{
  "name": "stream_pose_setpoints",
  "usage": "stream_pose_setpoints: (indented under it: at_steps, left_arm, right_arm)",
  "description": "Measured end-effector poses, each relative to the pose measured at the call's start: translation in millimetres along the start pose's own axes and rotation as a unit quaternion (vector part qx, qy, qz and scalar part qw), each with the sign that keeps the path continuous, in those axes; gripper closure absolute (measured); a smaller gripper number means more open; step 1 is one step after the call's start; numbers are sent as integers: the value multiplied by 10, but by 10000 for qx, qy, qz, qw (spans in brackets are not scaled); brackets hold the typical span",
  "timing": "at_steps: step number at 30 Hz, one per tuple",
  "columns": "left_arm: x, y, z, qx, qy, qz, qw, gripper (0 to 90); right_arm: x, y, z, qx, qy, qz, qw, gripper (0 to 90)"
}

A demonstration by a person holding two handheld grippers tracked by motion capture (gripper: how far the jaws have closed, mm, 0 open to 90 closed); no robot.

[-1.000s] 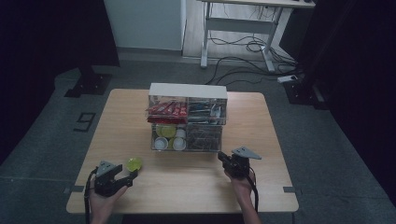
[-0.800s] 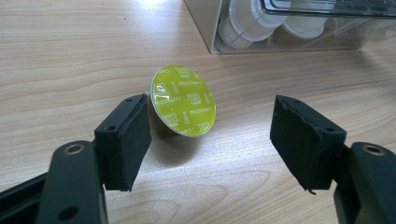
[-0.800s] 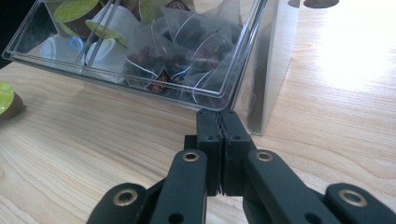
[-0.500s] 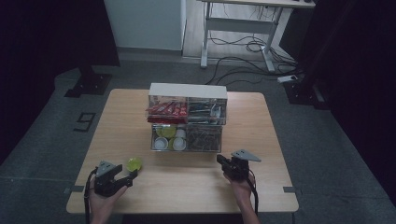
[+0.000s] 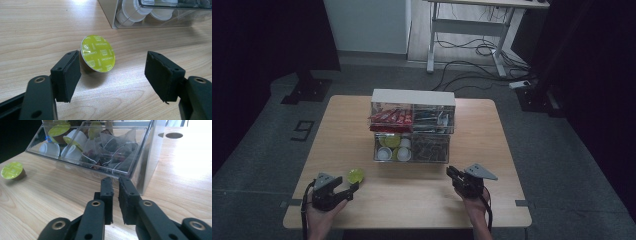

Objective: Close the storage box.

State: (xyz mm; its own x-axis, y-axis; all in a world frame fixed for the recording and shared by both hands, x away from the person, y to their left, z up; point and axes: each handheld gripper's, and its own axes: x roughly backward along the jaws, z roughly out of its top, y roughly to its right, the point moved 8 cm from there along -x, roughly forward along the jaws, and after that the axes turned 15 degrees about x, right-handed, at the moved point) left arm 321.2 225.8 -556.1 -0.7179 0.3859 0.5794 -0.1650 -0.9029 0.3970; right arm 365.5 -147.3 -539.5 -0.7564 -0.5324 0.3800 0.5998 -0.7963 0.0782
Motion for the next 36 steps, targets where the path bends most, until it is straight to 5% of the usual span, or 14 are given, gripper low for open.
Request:
stream_pose_setpoints:
  at_steps: [15, 25, 36]
  left_arm:
    - [-35, 51, -43, -78, -123, -70, 9999, 292]
    - [-66, 77, -82, -149, -249, -102, 9995, 292]
    - [-117, 114, -126, -210, -336, -89, 9992, 292]
  right_arm:
    - [323, 45, -387, 379, -175, -34, 9991, 547]
    - [382, 189, -678, 46, -575, -128, 9983, 489]
    - [372, 227, -674, -2, -587, -180, 9981, 463]
